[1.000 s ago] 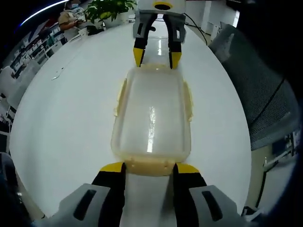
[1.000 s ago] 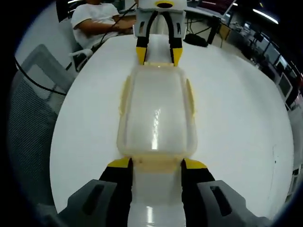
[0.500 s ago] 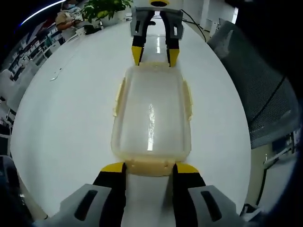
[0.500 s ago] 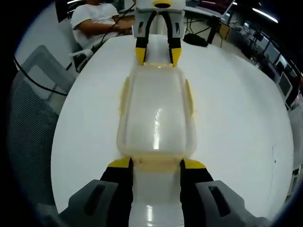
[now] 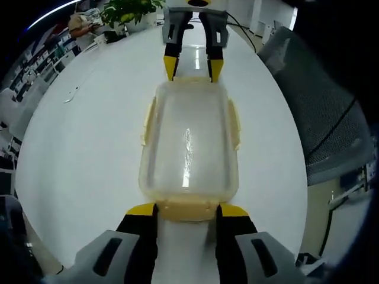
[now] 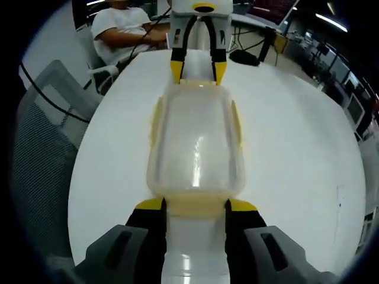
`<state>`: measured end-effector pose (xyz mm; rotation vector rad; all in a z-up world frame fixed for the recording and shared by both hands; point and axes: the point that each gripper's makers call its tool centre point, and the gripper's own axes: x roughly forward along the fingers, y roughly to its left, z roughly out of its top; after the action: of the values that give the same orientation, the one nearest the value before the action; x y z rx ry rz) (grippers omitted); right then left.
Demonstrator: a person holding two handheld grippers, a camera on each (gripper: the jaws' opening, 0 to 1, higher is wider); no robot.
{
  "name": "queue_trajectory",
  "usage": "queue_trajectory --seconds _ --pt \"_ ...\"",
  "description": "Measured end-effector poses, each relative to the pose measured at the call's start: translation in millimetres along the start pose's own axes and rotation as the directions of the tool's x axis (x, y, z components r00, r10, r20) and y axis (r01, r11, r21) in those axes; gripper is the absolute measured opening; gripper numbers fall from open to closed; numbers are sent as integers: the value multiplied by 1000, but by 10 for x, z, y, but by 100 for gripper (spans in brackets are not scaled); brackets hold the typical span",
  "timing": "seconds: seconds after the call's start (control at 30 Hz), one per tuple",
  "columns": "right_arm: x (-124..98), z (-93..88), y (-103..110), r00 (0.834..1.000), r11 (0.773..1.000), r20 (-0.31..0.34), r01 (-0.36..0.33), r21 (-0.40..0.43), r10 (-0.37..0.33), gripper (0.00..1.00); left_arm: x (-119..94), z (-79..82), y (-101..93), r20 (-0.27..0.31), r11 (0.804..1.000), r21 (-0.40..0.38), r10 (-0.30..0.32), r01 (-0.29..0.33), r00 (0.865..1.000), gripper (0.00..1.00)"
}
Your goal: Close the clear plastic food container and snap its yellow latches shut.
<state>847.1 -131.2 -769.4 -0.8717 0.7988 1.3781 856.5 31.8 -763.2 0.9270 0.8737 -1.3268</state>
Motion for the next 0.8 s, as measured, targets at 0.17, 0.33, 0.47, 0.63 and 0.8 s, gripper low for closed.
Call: queue_trajectory --seconds 0.17,0.33,0.47,0.63,0.8 --pt "-78 20 39 1000 1000 8 -5 -1 5 35 -54 52 -37 -1 1000 0 -3 3 1000 32" --pt "-161 33 57 1000 1000 15 0 -12 0 35 -127 111 -61 0 1000 -9 -7 7 1000 32" --pt "-248 43 65 1000 1000 26 -6 -9 6 35 -190 180 -83 7 1000 -8 -2 2 1000 32" --pt "-358 47 87 999 1000 39 -16 -4 16 35 -258 266 -101 9 1000 -2 0 0 1000 32" --pt "-458 3 115 999 1000 41 -24 -3 24 35 -278 371 -122 13 1000 -2 -4 4 1000 32"
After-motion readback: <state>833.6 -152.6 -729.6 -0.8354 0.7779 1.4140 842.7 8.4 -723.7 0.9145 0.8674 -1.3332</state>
